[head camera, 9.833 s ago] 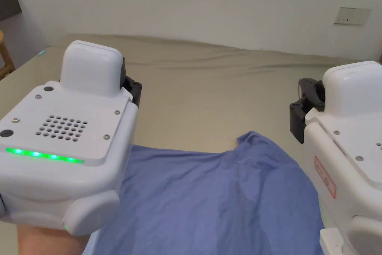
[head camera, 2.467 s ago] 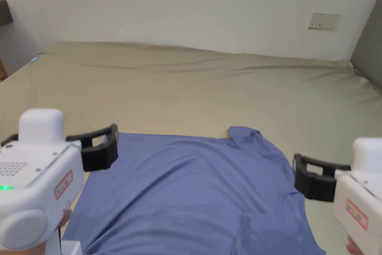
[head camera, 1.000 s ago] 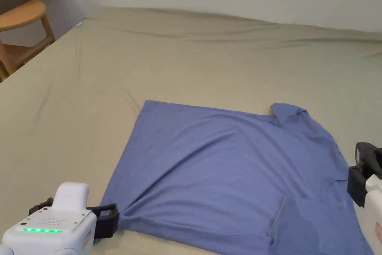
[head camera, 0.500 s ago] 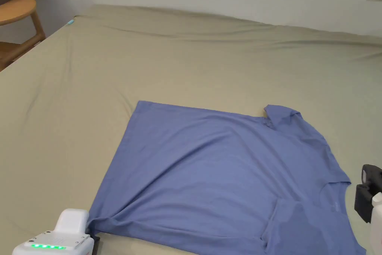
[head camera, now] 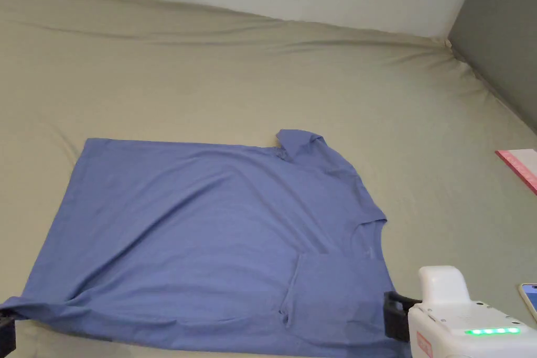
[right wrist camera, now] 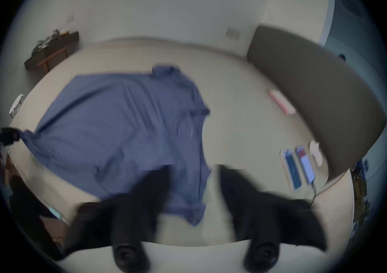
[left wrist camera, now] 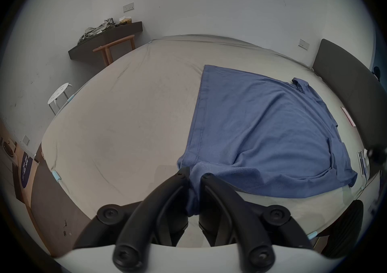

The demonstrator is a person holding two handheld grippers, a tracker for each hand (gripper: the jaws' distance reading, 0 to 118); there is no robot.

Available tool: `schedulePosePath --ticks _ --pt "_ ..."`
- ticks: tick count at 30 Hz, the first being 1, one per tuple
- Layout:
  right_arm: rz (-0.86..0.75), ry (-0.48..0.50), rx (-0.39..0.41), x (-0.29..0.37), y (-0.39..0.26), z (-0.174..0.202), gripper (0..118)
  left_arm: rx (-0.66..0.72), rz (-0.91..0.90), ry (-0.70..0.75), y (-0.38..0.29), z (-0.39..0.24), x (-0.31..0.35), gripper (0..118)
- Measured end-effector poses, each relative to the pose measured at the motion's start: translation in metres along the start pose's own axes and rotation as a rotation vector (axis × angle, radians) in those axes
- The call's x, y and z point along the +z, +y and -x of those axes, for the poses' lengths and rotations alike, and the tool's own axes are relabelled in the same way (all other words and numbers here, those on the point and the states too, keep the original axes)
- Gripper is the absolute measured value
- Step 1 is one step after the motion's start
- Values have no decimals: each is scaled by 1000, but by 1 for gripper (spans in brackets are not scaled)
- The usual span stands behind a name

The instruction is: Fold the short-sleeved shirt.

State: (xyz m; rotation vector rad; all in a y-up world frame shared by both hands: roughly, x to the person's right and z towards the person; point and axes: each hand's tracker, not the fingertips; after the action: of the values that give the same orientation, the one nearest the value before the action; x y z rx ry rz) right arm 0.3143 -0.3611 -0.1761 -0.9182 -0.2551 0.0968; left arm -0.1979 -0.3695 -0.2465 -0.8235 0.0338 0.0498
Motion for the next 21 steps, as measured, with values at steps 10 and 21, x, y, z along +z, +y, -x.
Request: schedulePosePath --ticks 10,21 --pt "209 15 -63 -49 -40 -10 101 0 67 36 -9 -4 -4 5" --pt "130 141 -49 -58 -41 -14 8 51 78 57 -17 -5 -4 5"
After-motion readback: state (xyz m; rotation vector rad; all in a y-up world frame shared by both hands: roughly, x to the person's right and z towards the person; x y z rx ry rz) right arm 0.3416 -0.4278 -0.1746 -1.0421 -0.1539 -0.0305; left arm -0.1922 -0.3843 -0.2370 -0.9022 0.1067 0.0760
